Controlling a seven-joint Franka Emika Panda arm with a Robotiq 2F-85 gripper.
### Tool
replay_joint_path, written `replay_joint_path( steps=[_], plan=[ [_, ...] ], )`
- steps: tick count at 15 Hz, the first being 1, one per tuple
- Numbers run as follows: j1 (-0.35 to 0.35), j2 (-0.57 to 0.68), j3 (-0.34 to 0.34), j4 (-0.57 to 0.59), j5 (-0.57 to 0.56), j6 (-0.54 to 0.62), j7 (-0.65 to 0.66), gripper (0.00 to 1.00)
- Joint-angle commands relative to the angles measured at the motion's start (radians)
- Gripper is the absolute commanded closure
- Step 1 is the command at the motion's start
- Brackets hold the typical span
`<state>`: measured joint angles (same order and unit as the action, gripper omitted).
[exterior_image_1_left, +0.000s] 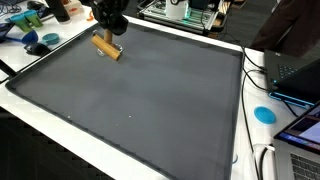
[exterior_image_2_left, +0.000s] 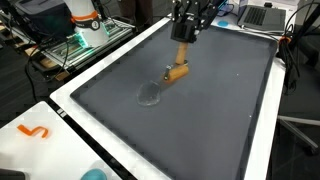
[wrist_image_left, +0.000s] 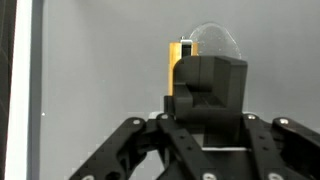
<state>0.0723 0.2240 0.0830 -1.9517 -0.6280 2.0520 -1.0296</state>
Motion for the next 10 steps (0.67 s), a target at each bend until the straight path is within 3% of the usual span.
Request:
replay_joint_path(
  steps=[1,10],
  plan=[
    [-0.019,0.015,-0.006,0.035,0.024,-0.020,-0.052,0.76],
    [-0.061,0.024,-0.022,0.061,0.089,-0.011,-0.129,0.76]
  ],
)
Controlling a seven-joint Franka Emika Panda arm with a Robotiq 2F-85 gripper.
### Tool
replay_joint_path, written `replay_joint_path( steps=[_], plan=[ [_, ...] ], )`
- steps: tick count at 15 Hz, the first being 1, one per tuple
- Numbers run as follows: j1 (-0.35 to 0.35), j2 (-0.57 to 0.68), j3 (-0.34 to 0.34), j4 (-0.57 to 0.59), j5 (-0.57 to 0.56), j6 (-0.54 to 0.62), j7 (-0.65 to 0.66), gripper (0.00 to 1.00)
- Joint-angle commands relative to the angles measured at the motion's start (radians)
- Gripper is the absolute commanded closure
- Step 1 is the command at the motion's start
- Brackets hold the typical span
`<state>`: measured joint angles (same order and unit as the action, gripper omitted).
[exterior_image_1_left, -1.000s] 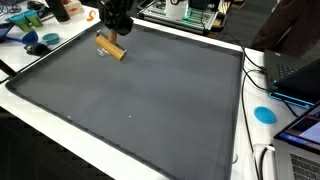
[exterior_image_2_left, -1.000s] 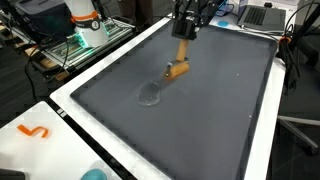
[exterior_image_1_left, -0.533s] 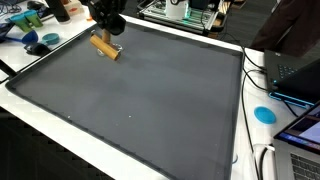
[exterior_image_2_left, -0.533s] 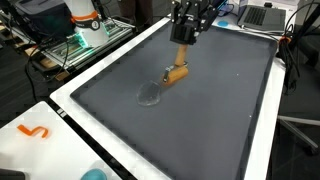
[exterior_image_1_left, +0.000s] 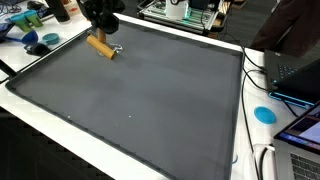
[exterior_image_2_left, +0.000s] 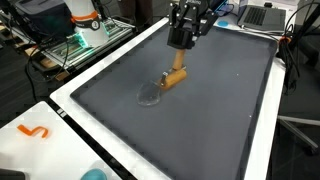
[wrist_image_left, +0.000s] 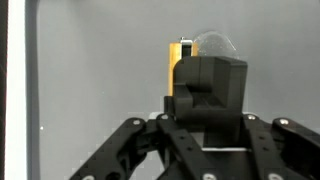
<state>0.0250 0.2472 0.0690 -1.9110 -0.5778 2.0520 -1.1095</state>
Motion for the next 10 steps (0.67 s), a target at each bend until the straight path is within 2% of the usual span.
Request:
replay_joint_path(
  steps=[1,10],
  plan=[
    [-0.018,0.000,-0.011,0.023,0.051,-0.011,-0.062,0.76],
    [-0.074,-0.015,-0.047,0.038,0.145,0.006,-0.168,0.76]
  ],
)
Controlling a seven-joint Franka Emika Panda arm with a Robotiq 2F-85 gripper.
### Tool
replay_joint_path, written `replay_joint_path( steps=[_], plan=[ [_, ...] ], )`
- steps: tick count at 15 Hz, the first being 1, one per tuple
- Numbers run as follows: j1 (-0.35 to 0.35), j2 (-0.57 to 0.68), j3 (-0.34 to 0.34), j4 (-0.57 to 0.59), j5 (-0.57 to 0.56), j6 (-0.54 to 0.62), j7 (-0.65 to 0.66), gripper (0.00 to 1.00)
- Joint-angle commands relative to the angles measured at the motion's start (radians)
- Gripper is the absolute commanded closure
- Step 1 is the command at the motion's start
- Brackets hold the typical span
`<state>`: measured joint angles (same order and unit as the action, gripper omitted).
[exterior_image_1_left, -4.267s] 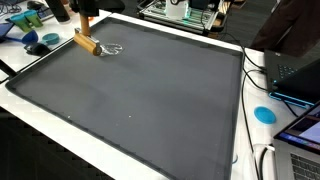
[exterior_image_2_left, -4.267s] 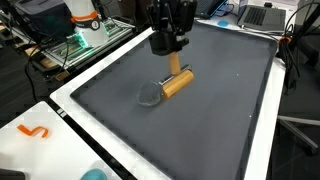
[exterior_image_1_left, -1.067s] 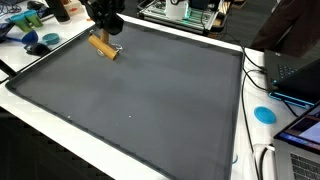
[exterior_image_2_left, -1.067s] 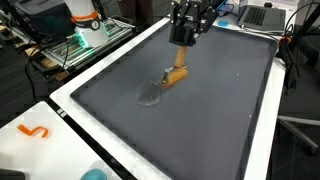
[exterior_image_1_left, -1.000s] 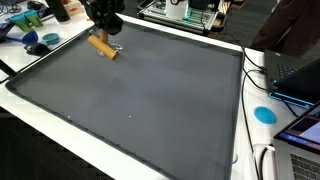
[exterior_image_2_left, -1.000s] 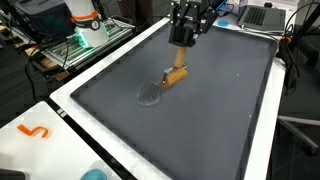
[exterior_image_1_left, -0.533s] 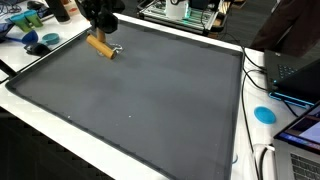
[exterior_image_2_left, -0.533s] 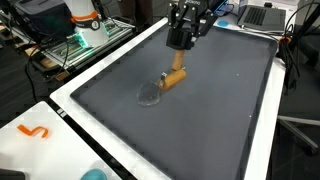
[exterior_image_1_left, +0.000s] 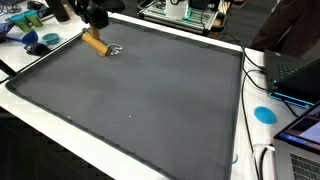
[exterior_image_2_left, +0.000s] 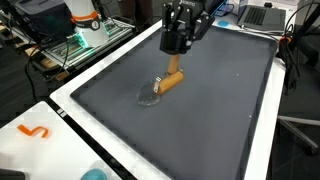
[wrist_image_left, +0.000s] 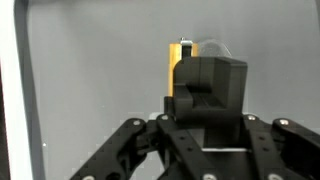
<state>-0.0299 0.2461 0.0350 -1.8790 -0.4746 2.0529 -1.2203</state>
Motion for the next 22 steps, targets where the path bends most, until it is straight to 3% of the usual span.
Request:
replay_joint_path(
  steps=[1,9,14,22],
  plan=[
    [-0.027,-0.017,-0.018,0.006,0.050,0.007,-0.066,0.76],
    [-0.102,-0.036,-0.050,0.001,0.186,0.047,-0.219,0.76],
    [-0.174,-0.050,-0.068,-0.014,0.372,0.090,-0.419,0.76],
    [-0.256,-0.066,-0.116,-0.027,0.604,0.067,-0.690,0.76]
  ],
)
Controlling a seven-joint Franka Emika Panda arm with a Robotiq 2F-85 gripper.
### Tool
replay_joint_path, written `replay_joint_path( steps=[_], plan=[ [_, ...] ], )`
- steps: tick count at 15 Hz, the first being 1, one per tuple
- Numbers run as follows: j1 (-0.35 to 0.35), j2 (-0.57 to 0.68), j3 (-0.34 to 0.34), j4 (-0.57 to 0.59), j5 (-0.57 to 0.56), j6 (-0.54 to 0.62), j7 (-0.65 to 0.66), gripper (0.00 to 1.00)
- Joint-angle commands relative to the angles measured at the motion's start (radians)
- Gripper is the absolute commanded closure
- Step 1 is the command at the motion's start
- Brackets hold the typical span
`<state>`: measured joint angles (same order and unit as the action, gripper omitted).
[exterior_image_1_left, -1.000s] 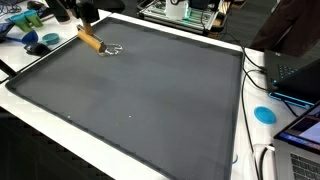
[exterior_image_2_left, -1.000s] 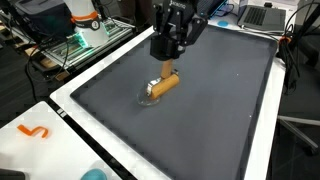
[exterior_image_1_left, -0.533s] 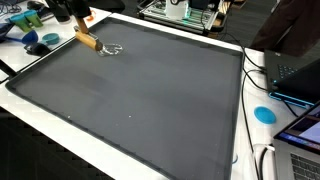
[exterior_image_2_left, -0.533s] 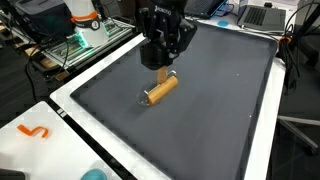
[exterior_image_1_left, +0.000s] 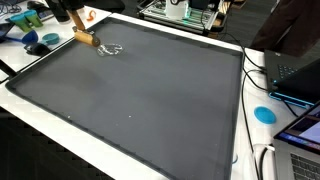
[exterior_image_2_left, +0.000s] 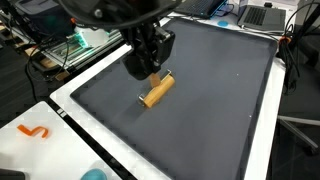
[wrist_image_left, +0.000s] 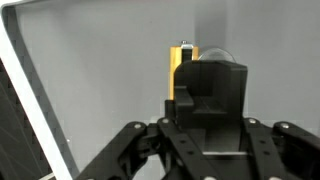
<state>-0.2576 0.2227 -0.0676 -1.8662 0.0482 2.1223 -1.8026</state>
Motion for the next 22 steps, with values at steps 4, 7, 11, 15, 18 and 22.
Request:
replay_joint_path(
  steps=[4,7,11,15,18,22],
  plan=[
    [-0.062,-0.053,-0.039,-0.053,0.172,-0.015,-0.244,0.76],
    [-0.078,-0.069,-0.058,-0.079,0.228,-0.014,-0.339,0.76],
    [-0.089,-0.093,-0.081,-0.116,0.293,-0.009,-0.446,0.76],
    [-0.088,-0.117,-0.103,-0.151,0.332,-0.011,-0.521,0.76],
    [-0.086,-0.136,-0.118,-0.179,0.354,-0.010,-0.567,0.76],
    [-0.082,-0.160,-0.134,-0.213,0.381,-0.009,-0.616,0.76]
  ],
)
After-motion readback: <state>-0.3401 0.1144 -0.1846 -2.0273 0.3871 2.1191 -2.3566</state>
